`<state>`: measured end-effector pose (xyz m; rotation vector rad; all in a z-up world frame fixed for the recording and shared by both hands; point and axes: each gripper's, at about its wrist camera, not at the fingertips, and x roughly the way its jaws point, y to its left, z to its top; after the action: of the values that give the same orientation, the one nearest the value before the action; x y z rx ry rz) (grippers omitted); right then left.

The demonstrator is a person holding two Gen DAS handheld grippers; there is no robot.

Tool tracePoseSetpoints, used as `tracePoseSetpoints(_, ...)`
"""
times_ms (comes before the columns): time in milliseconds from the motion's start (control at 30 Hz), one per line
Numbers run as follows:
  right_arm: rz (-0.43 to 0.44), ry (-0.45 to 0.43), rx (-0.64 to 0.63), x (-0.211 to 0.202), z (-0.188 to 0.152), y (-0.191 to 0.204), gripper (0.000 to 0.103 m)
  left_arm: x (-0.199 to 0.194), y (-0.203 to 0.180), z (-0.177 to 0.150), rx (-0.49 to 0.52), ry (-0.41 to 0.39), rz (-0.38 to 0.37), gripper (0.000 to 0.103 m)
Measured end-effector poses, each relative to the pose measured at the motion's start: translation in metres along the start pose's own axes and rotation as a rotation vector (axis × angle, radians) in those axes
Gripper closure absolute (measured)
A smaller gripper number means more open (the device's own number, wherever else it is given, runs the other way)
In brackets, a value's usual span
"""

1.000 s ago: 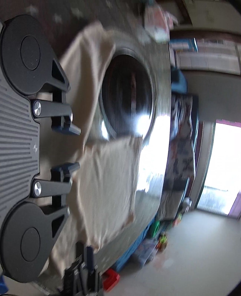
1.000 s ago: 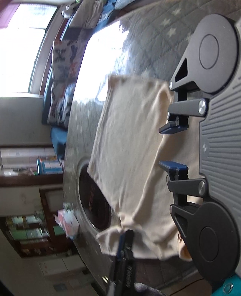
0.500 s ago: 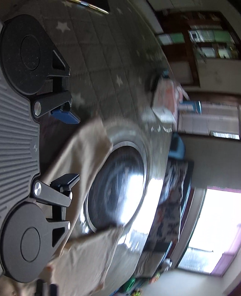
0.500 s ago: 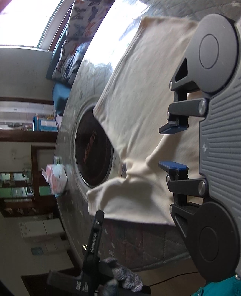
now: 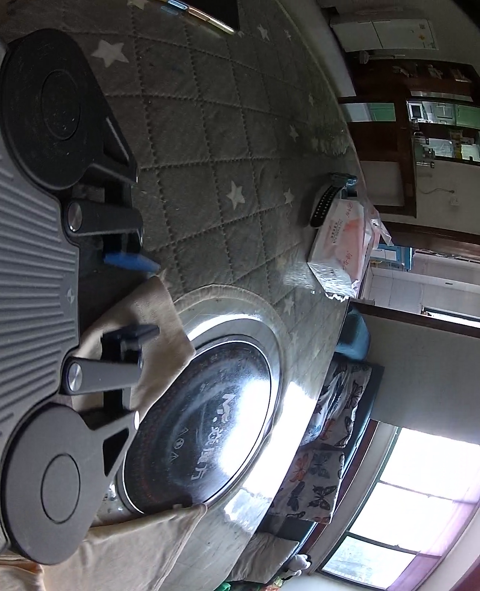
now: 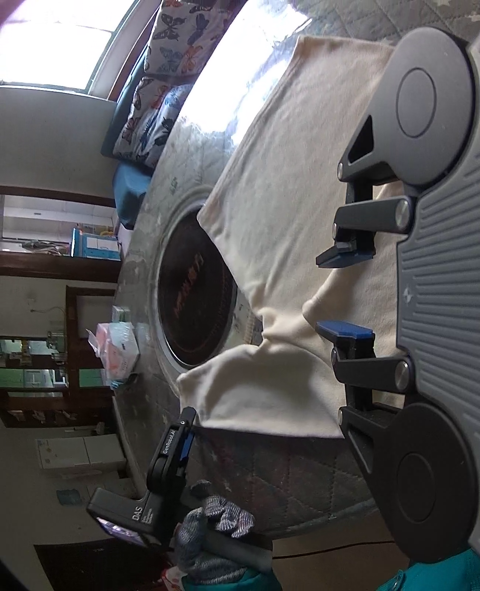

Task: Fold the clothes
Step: 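Lift the held side with the left gripper and fold it over the body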

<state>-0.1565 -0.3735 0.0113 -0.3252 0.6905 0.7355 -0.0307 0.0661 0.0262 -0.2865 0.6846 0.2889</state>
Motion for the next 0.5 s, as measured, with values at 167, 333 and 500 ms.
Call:
tracePoseSetpoints(167,-0.014,-0.024,0.028,-0.012,-0.004,-0.005,0.072,-0.005,0.0,0.002,-0.027,-0.012,-0.065,0.097)
tracePoseSetpoints(333,-0.034,-0.041,0.073,-0.022,-0.01,-0.014,0.072,-0.044,-0.029,0.002,0.01,-0.069,-0.245,0.098)
tracePoseSetpoints(500,-0.073,-0.06,0.133,-0.034,-0.017,-0.03,0.072,-0.089,-0.078,-0.006,0.121,-0.117,-0.461,0.098)
